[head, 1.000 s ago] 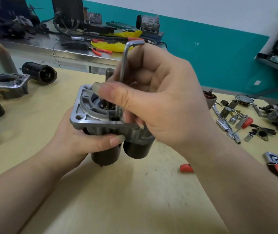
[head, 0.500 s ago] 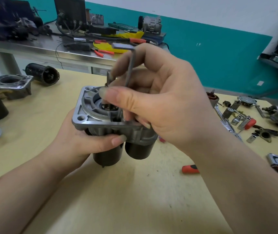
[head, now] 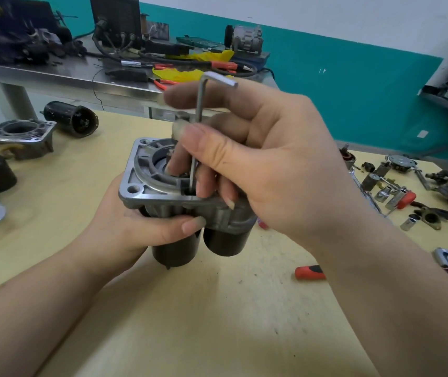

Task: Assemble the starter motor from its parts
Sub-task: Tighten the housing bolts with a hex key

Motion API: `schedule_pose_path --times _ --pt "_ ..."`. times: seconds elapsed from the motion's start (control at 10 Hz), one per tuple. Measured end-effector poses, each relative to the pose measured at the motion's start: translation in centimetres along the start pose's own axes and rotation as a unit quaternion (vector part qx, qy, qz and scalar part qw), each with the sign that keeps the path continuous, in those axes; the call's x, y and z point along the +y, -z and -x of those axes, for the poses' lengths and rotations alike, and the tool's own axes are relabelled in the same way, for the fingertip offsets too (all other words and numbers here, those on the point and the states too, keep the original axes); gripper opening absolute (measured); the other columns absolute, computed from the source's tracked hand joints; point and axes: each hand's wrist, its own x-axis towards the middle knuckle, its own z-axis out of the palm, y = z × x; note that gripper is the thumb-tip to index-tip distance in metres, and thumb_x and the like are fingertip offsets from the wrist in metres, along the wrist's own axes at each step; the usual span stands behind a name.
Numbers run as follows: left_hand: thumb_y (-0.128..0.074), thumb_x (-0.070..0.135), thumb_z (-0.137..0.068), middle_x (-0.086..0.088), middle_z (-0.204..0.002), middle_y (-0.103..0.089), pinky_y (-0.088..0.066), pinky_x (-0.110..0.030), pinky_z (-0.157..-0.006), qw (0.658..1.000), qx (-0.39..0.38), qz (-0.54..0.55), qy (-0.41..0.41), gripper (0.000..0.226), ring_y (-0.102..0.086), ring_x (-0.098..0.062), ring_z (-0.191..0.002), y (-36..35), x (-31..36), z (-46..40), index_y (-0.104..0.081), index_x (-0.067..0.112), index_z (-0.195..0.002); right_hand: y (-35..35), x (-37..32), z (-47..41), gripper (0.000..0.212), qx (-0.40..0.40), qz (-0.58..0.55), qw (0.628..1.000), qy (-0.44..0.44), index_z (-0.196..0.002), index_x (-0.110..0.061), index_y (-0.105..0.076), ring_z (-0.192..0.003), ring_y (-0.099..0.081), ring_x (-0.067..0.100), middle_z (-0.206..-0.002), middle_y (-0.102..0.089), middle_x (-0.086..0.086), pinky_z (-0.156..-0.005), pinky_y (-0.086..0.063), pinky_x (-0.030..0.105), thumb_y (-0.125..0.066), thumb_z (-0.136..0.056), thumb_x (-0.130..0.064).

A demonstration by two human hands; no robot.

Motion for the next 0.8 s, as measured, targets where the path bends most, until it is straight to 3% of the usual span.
schedule_pose_path --times 0.1,0.2,0.3,0.4,0.5,0.6,0.7,0.8 --pt "-0.108 0.047 -0.058 -0.023 -0.131 -0.072 -0.053 -0.069 -0.103 1.000 0.001 -0.001 0.003 0.103 -0.068 -0.046 -0.124 -0.2 0.1 0.1 -0.060 0.002 -0.137 -0.3 0.1 0.1 0.008 0.022 0.033 0.999 0.021 -0.103 -0.012 -0.070 -0.054 -0.066 0.013 -0.078 -0.075 0.008 -0.049 -0.048 0.015 -0.067 -0.099 -0.006" --pt "-0.108 0.047 -0.058 -0.022 -0.132 -0.071 -0.053 -0.069 -0.104 1.000 0.002 -0.006 0.005 0.104 -0.068 -0.045 -0.125 -0.2 0.2 0.1 -0.059 0.002 -0.138 -0.7 0.1 0.3 0.011 0.046 0.045 0.997 0.035 -0.108 -0.010 -0.069 -0.054 -0.068 0.010 -0.076 -0.076 0.004 -0.049 -0.050 0.014 -0.070 -0.097 -0.006" --pt "-0.109 0.051 -0.053 -0.021 -0.135 -0.070 -0.052 -0.068 -0.105 1.000 0.008 -0.003 0.000 0.114 -0.067 -0.043 -0.127 -0.4 0.7 0.3 -0.056 0.002 -0.142 -0.6 -0.2 0.3 0.051 0.041 0.098 0.993 0.059 -0.145 -0.012 -0.047 -0.056 -0.070 0.016 -0.075 -0.075 0.006 -0.053 -0.054 0.023 -0.067 -0.098 -0.006" --pt "-0.106 0.058 -0.052 -0.019 -0.133 -0.071 -0.053 -0.067 -0.104 1.000 0.000 -0.007 -0.011 0.113 -0.068 -0.042 -0.126 -0.8 1.5 0.4 -0.058 0.004 -0.140 -0.5 -0.2 0.1 0.051 0.017 0.141 0.984 0.112 -0.148 -0.010 -0.047 -0.065 -0.069 0.018 -0.080 -0.073 0.002 -0.064 -0.054 0.024 -0.060 -0.100 0.002" --pt "-0.105 0.061 -0.051 -0.020 -0.132 -0.072 -0.053 -0.067 -0.104 1.000 0.002 -0.003 -0.016 0.115 -0.069 -0.042 -0.125 -1.0 1.9 0.6 -0.059 0.003 -0.138 -0.4 -0.2 0.0 0.037 -0.003 0.143 0.981 0.131 -0.137 -0.006 -0.058 -0.067 -0.067 0.023 -0.080 -0.070 0.000 -0.064 -0.052 0.027 -0.058 -0.100 0.003" --pt "-0.106 0.061 -0.049 -0.020 -0.131 -0.072 -0.053 -0.067 -0.105 1.000 0.007 0.002 -0.014 0.116 -0.069 -0.042 -0.125 -1.0 2.2 0.8 -0.060 0.001 -0.137 0.8 -0.8 -0.7 0.030 -0.099 0.090 0.984 0.118 -0.136 -0.001 -0.055 -0.069 -0.065 0.023 -0.093 -0.069 0.013 -0.058 -0.049 0.026 -0.048 -0.107 -0.006" --pt "-0.106 0.060 -0.049 -0.021 -0.131 -0.072 -0.053 -0.068 -0.105 1.000 0.009 0.001 -0.014 0.115 -0.068 -0.043 -0.125 -1.0 2.3 0.8 -0.060 0.001 -0.137 1.8 -1.4 -1.8 0.032 -0.157 -0.014 0.986 0.050 -0.127 -0.002 -0.055 -0.064 -0.060 0.037 -0.092 -0.063 0.035 -0.044 -0.041 0.035 -0.031 -0.110 -0.014" --pt "-0.107 0.057 -0.049 -0.023 -0.132 -0.071 -0.051 -0.069 -0.106 1.000 0.008 0.009 -0.016 0.116 -0.068 -0.044 -0.126 -0.9 2.3 0.7 -0.059 0.000 -0.138 1.7 -1.2 -2.9 0.023 -0.180 -0.012 0.982 0.056 -0.108 -0.001 -0.060 -0.057 -0.056 0.032 -0.085 -0.063 0.036 -0.040 -0.038 0.032 -0.037 -0.108 -0.008"
